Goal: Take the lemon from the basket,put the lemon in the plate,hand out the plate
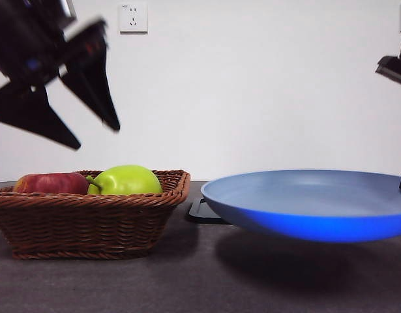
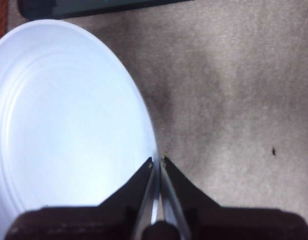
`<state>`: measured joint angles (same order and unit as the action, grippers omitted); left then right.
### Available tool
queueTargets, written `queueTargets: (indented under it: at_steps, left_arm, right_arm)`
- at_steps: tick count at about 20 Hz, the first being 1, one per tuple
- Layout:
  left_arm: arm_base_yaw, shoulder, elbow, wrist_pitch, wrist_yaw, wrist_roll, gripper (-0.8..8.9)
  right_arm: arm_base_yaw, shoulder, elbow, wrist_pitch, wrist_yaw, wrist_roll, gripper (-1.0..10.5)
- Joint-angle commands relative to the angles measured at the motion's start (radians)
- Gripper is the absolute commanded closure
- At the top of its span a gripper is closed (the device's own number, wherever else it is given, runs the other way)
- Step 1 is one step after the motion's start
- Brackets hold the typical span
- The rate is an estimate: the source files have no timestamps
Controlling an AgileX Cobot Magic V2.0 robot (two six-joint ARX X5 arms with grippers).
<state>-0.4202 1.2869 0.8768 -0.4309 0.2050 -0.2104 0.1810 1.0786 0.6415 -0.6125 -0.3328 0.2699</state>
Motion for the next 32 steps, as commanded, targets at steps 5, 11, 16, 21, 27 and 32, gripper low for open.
queueTargets:
  at_steps: [5,11,16,21,27,32]
  left_arm:
    - [-0.006,0.195,0.183,-0.004,-0.103,0.074,4.61]
    - [-0.006,0.376,0.307,-0.010,-0.127,0.084,4.61]
    - [-0.007,0.470,0.317,-0.026,-0.123,0.084,4.61]
    - [-0.007,0.498,0.317,-0.036,-0.121,0.105,4.63]
    - [-0.005,0.493,0.318,-0.065,-0.125,0.119,6.22]
    - [-0.006,0.345,0.324,-0.101,-0.121,0.137,6.22]
  right_arm:
    - [0.002,-0.042,0.015,-0.019,-0.006,0.009,9.4]
    - [0.002,-0.043,0.015,-0.026,-0.006,0.002,9.4]
    - [0.002,-0.043,0.015,-0.026,-0.006,0.001,9.4]
    - [0.002,-0.043,0.015,-0.025,-0.006,0.001,9.4]
    - [0.002,-0.043,0.015,-0.024,-0.006,0.001,9.4]
    - [0.002,-0.043,0.015,-0.005,-0.006,0.002,9.4]
